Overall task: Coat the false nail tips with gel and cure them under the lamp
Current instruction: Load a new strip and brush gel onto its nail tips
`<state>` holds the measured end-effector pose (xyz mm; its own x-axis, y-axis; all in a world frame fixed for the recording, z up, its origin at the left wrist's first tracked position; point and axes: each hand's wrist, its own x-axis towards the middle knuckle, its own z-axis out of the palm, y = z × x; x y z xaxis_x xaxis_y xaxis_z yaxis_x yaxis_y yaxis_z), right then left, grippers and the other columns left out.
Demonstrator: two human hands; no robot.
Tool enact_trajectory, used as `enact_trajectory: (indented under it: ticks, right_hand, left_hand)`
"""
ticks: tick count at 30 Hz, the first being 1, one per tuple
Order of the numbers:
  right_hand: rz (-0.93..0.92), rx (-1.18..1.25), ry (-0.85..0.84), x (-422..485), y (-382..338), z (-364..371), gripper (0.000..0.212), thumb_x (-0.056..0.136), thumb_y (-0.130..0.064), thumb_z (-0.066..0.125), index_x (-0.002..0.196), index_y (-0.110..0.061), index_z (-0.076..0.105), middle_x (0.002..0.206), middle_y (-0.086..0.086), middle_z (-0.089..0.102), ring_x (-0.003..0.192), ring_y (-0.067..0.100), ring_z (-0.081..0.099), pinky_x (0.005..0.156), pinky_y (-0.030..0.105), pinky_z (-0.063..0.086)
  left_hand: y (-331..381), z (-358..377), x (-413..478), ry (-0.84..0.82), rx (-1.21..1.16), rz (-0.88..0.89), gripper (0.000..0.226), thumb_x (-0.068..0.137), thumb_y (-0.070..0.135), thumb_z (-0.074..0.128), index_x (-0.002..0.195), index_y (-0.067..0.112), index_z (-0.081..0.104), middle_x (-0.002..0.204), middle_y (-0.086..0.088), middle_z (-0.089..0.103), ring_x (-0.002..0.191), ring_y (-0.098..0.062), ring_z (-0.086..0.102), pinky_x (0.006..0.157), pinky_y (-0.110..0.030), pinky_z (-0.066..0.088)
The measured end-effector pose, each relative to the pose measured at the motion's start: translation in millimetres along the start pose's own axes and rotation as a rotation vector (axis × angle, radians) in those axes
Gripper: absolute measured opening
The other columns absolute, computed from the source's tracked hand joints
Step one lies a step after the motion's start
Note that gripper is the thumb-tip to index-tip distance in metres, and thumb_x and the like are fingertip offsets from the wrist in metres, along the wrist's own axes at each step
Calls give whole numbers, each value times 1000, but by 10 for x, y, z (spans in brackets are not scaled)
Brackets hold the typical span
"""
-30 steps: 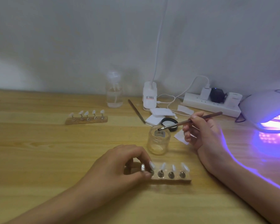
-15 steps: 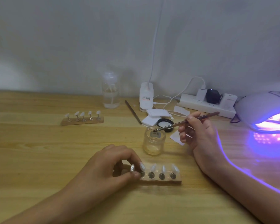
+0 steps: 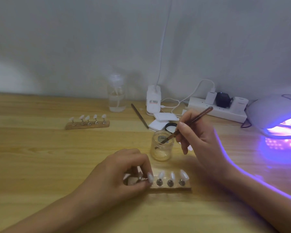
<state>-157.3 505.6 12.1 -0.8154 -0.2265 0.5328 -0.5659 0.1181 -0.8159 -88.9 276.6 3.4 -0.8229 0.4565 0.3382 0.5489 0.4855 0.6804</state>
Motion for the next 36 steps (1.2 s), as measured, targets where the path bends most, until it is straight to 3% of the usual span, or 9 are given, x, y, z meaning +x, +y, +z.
enact_trajectory:
  ticks: [5, 10, 13, 15, 17, 19, 21, 27, 36]
  right_hand:
    - [24, 27, -39, -12, 18, -4, 11, 96, -18, 53, 85, -19, 55, 63, 2, 55, 51, 15, 51, 42, 27, 44]
    - [99, 118, -12, -14, 32, -18, 15, 99, -13, 55, 84, -16, 54, 62, 0, 56, 49, 15, 50, 41, 24, 44]
    - [158, 198, 100, -23, 28, -49, 18, 100, -11, 53, 83, -15, 53, 62, 1, 55, 53, 19, 48, 40, 23, 42]
    - [200, 272, 186, -36, 35, -80, 14, 99, -17, 55, 85, -16, 55, 62, 2, 56, 53, 15, 48, 40, 22, 41]
    - [242, 330, 246, -47, 65, -96, 14, 101, -16, 53, 87, -16, 55, 62, 3, 57, 50, 11, 47, 41, 21, 41]
    - [292, 389, 277, -51, 101, -92, 16, 102, -13, 49, 87, -16, 55, 61, 3, 57, 48, 10, 46, 42, 21, 41]
    - [331, 435, 295, -42, 120, -78, 18, 102, -13, 50, 85, -17, 56, 61, 2, 57, 47, 9, 46, 41, 20, 40]
    - [375, 459, 322, -42, 116, -88, 14, 100, -14, 51, 86, -16, 56, 59, 1, 57, 46, 8, 45, 40, 19, 40]
    - [341, 483, 335, -51, 104, -108, 14, 79, -26, 66, 86, -17, 57, 61, 3, 61, 46, 9, 51, 43, 19, 45]
  left_hand:
    - [71, 8, -43, 69, 316, 128, 4, 77, 37, 58, 79, 36, 61, 86, 22, 62, 87, -3, 56, 64, -25, 50]
    - [154, 35, -54, 151, 522, 271, 9, 78, 36, 60, 73, 31, 66, 84, 22, 65, 79, -12, 59, 59, -32, 50]
    - [201, -29, -61, 216, 406, 305, 4, 78, 32, 66, 77, 29, 68, 91, 23, 67, 86, -13, 60, 68, -32, 51]
    - [260, -134, -37, 261, 236, 276, 3, 79, 32, 69, 81, 32, 67, 95, 23, 69, 91, -10, 61, 74, -20, 46]
    - [302, -249, 47, 321, 79, 215, 5, 81, 35, 68, 82, 32, 65, 94, 20, 72, 87, -13, 65, 63, -11, 40]
    - [272, -309, 167, 378, -54, 156, 7, 83, 38, 68, 83, 32, 65, 93, 16, 74, 78, -12, 66, 50, -15, 38]
    - [174, -302, 286, 388, -146, 90, 9, 82, 35, 74, 83, 32, 65, 91, 13, 75, 71, -7, 63, 47, -17, 38]
    - [-135, -141, 512, 355, -200, -94, 11, 79, 25, 78, 82, 30, 69, 86, 17, 73, 66, 1, 55, 59, -8, 39]
    - [-267, -21, 544, 281, -247, -112, 16, 82, 17, 77, 76, 29, 68, 82, 13, 69, 70, -1, 58, 66, -9, 44]
